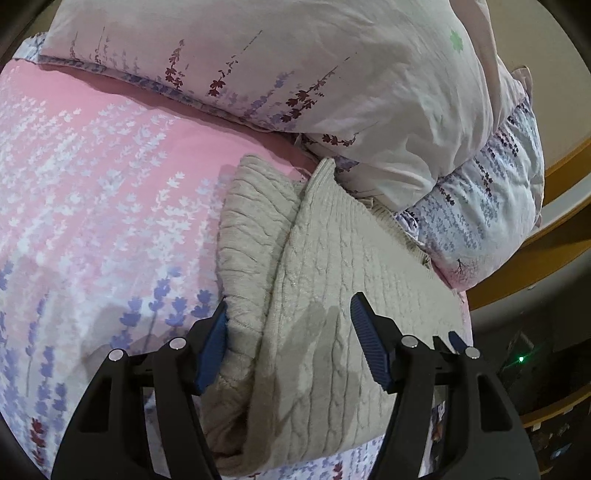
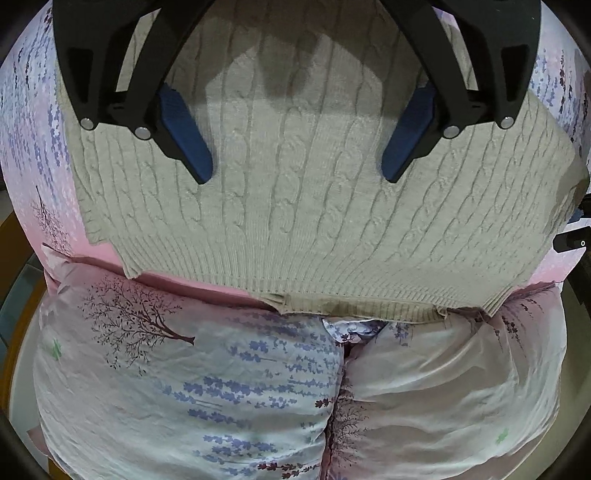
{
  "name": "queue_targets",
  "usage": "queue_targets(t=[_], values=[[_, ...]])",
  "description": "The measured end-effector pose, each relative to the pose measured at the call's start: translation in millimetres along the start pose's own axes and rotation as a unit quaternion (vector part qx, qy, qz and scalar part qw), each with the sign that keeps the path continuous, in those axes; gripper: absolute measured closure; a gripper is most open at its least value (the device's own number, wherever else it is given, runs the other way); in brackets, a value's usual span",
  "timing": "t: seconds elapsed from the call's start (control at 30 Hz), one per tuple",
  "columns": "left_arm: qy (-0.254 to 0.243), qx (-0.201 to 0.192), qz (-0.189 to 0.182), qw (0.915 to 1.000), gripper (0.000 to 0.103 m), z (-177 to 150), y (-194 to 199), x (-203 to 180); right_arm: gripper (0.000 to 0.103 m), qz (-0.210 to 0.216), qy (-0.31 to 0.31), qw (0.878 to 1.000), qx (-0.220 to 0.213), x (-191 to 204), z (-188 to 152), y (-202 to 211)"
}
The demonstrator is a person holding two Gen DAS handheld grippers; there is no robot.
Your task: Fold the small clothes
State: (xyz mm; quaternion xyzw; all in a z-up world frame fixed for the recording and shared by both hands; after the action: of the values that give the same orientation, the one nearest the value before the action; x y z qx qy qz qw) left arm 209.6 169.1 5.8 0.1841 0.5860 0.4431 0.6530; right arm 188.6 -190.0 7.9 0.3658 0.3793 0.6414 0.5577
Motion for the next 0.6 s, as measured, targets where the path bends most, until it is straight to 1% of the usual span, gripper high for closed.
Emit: queue_targets(t=[0.13, 0.2, 0.33, 0.4, 0.43, 0.5, 0.53, 0.57, 0.6], values=[[0.005, -0.001, 0.002, 1.0000, 0.042, 0, -1, -3, 0.010, 0.001, 0.000, 1.000, 0.000, 1, 0, -1], [0.005, -0.003, 0.001, 1.0000, 0.047, 0, -2, -5, 0.010, 0.002, -0.001, 1.000, 0.000, 0, 0, 0], [-0.008, 0.003, -0.005, 1.0000, 0.052, 2, -6, -15, 0.010, 0.003, 0.000, 1.000, 0.000, -1, 0, 1], [-0.005, 0.006, -0.005, 1.0000, 0.059, 4, -9, -15, 0.010, 0.004, 0.000, 1.000, 0.000, -1, 0, 1], [-0.002, 0.006, -0.005, 1.0000, 0.060, 4, -9, -14, 0.010, 0.003, 0.000, 1.000, 0.000, -1, 0, 1], [-0.006, 0.008, 0.012, 0.9999, 0.069, 5, -9, -13, 0.010, 0.004, 0.000, 1.000, 0.000, 0, 0, 2], [-0.012, 0.010, 0.021, 0.9997, 0.069, 5, -8, -14, 0.010, 0.004, 0.000, 1.000, 0.000, 0, 1, 1], [-0.017, 0.009, 0.040, 0.9990, 0.068, 5, -6, -13, 0.010, 0.004, 0.000, 1.000, 0.000, 0, 0, 1], [-0.016, 0.010, 0.059, 0.9981, 0.063, 6, -6, -12, 0.010, 0.006, 0.001, 1.000, 0.000, 0, 0, 1]])
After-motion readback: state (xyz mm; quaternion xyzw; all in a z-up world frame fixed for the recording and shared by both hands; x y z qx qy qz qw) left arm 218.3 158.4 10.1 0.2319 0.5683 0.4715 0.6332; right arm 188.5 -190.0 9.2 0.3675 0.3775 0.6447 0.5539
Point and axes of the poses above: each gripper's, at about its wrist camera, not at the fingertips, and y roughly against the way its jaws point, x to its left, z to its top, the point moved 1 cm from there along -y, roughly the way its jaws point, and after that the axes turned 9 degrees about x, right-handed, at the moved point
